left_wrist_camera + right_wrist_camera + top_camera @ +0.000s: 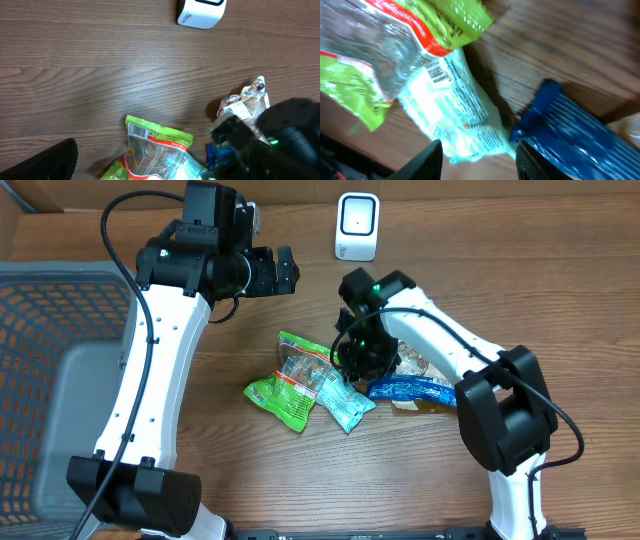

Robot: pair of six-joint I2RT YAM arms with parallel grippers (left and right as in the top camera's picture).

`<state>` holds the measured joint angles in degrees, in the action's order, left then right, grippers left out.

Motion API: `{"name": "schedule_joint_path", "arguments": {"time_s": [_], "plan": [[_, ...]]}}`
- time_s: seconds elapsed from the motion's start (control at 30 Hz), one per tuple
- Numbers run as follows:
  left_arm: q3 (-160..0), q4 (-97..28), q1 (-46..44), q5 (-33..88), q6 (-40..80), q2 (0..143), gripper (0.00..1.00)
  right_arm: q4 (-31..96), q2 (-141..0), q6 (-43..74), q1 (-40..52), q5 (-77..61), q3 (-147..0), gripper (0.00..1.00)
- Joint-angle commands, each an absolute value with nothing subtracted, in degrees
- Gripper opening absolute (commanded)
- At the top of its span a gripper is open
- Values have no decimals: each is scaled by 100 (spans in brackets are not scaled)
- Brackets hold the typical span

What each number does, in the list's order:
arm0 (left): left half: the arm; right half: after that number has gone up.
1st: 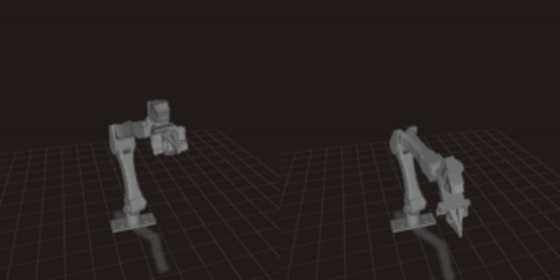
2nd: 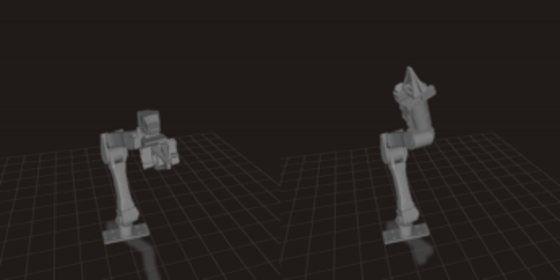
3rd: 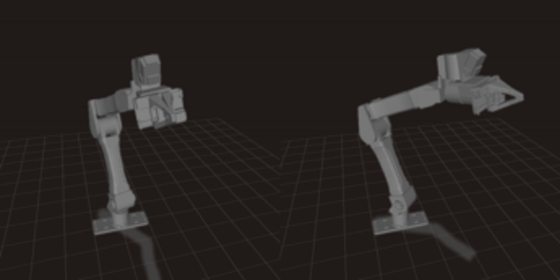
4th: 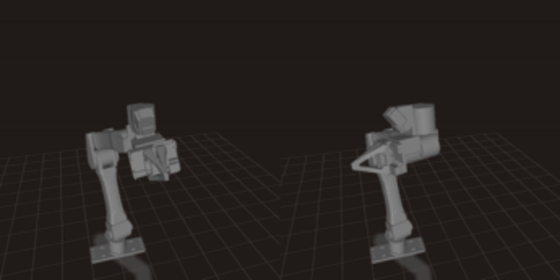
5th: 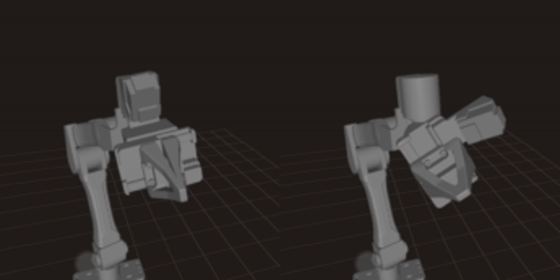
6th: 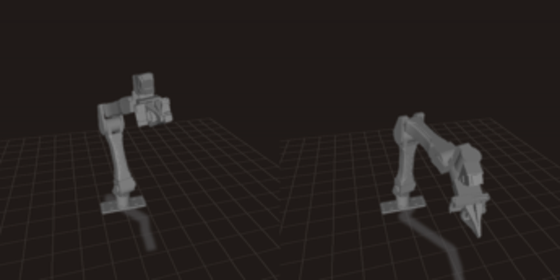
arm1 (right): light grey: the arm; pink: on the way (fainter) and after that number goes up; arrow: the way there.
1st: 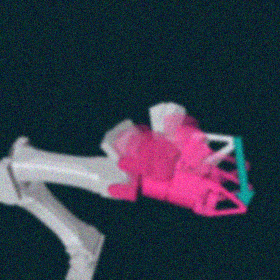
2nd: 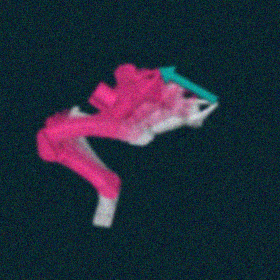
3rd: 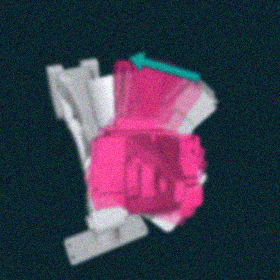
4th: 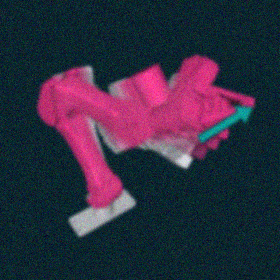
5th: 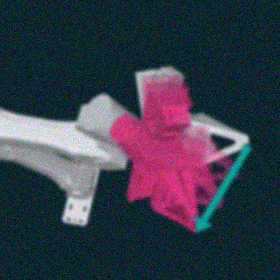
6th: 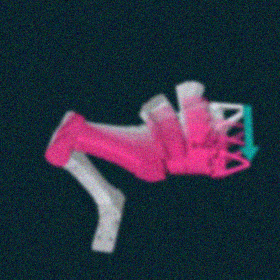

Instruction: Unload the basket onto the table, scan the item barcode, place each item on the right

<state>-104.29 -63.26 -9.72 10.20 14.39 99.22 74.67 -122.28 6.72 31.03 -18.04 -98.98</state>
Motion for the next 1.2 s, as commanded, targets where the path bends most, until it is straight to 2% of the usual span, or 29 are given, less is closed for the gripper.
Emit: {"name": "schedule_joint_path", "arguments": {"time_s": [0.0,0.23,0.43,0.57,0.7,0.9,1.17], "plan": [[-10521,-6322,-967,965,1286,9894,100,7592,-11749,1140,2779,-1852,-10372,48],[-10521,-6322,-967,965,1286,9894,100,7808,-10141,2801,2467,-198,-10427,50],[-10521,-6322,-967,965,1286,9894,100,8180,-9063,4860,2469,1033,-9907,49],[-10521,-6322,-967,965,1286,9894,100,7885,-8921,5990,2469,882,-8960,50],[-10521,-6322,-967,965,1286,9894,99,6842,-8938,6860,2469,113,-7719,60],[-10521,-6322,-967,965,1286,9894,100,5159,-8938,7979,2469,-480,-6167,59],[-10521,-6322,-967,965,1286,9894,99,4576,-8949,8600,2469,-119,-5424,59]]}}
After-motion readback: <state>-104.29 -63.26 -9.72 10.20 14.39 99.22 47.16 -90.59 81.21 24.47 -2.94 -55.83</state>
